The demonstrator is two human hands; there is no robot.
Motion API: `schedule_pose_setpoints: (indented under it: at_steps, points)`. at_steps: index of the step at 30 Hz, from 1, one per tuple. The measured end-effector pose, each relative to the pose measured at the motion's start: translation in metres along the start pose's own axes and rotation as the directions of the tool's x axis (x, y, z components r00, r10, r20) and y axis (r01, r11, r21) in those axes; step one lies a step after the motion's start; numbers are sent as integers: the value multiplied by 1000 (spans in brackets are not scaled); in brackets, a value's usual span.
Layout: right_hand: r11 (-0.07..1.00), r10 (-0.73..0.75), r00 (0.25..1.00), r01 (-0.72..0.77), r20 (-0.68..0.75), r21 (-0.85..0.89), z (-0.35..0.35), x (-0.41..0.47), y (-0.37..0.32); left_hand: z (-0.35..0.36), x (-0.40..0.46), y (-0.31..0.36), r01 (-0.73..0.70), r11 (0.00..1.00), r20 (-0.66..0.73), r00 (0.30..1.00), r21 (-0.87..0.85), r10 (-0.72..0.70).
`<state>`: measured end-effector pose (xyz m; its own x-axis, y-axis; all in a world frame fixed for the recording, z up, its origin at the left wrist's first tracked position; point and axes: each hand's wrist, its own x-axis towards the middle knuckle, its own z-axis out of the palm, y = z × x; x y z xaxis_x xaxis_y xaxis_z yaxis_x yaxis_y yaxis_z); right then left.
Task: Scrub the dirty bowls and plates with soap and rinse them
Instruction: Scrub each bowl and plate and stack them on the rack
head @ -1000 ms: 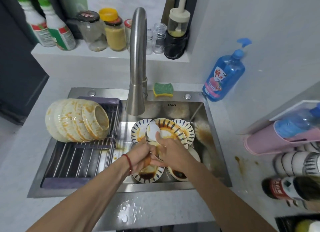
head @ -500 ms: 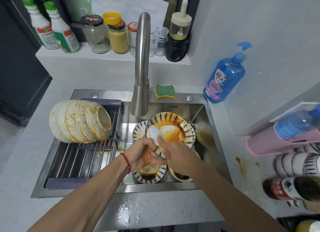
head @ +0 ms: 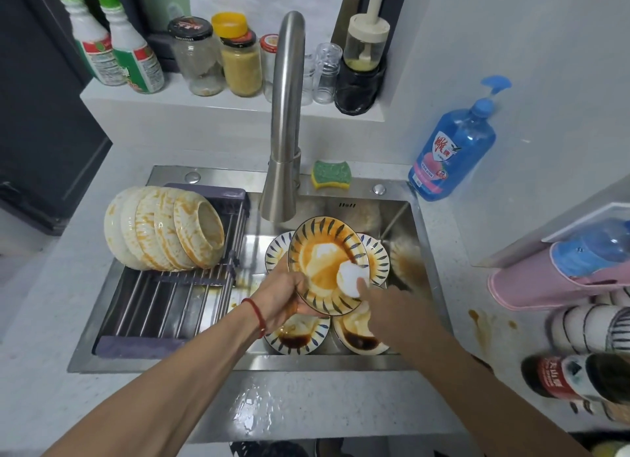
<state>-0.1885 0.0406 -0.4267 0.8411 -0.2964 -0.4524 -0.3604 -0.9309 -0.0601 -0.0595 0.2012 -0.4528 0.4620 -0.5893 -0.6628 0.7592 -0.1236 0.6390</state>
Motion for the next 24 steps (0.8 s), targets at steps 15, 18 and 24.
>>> schedule_pose_setpoints:
  at_steps: [15,18,24]
  points:
    - [990,7,996,6,-92,142,-7,18,-1,-6,5,0,-71,997,143,987,16,68]
    - [966,-113,989,133,-96,224,3,5,-29,-4,4,2,-51,999,123,991,12,49]
    - [977,28,991,0,-128,215,-8,20,-15,-1,0,1,-5,998,166,986,67,-6]
